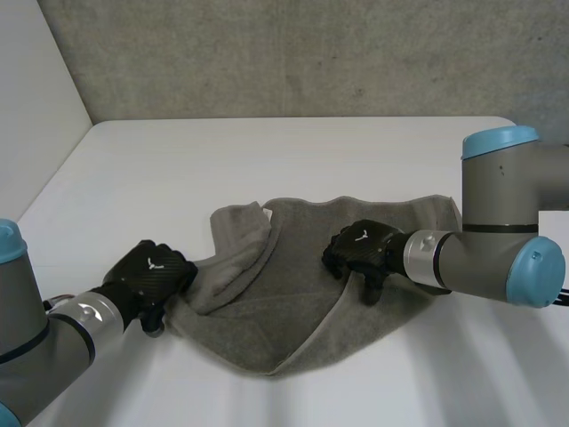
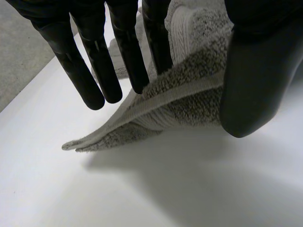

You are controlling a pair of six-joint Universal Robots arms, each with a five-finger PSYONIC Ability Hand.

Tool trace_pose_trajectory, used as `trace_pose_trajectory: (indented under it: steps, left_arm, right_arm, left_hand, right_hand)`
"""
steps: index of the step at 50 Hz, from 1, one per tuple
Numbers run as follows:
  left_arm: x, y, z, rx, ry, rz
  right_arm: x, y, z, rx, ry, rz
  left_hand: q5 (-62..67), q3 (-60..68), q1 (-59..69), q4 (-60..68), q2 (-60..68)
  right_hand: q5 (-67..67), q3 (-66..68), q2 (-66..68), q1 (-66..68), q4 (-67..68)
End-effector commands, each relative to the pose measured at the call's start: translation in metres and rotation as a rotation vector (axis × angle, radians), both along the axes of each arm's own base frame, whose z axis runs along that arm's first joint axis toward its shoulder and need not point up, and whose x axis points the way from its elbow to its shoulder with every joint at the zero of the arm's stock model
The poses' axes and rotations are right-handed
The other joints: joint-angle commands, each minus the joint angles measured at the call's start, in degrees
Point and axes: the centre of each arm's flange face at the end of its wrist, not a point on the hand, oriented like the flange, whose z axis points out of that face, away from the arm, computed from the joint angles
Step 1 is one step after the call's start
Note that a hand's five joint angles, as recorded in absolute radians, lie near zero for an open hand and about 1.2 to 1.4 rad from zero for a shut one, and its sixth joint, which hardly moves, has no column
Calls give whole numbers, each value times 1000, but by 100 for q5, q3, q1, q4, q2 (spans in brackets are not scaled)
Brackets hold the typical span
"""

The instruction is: Fold the towel.

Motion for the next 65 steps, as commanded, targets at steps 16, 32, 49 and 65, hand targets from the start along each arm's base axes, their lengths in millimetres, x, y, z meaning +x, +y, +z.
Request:
trace_pose_trajectory:
  steps: [16, 32, 49, 65]
  left_arm:
    - [-1, -21, -15, -4, -41, -6]
    - [-22, -104, 85, -468, 89, 133]
    - [-43, -114, 160, -656, 421, 322]
    - [-6, -63, 19, -251, 83, 229]
  right_arm:
    - [3, 1, -2, -5, 3, 15]
    - [15, -77, 93, -651, -134, -175]
    - [11, -64, 190, -1195, -554, -352]
    - [-8, -11, 38, -501, -139, -246]
  left_hand:
    - [1485, 2482, 2475, 2470, 2486]
    - [2482, 3479, 3472, 3467, 3483]
    - [2482, 3479, 3472, 3467, 3483]
    - [2482, 3479, 3472, 3467, 3483]
  right_hand:
    - [4115, 4168, 4250, 4141, 4152]
    - [4116, 4169, 4251, 4142, 4153]
    - [4116, 4169, 4251, 4142, 4153]
    - [4116, 4169, 4251, 4142, 4153]
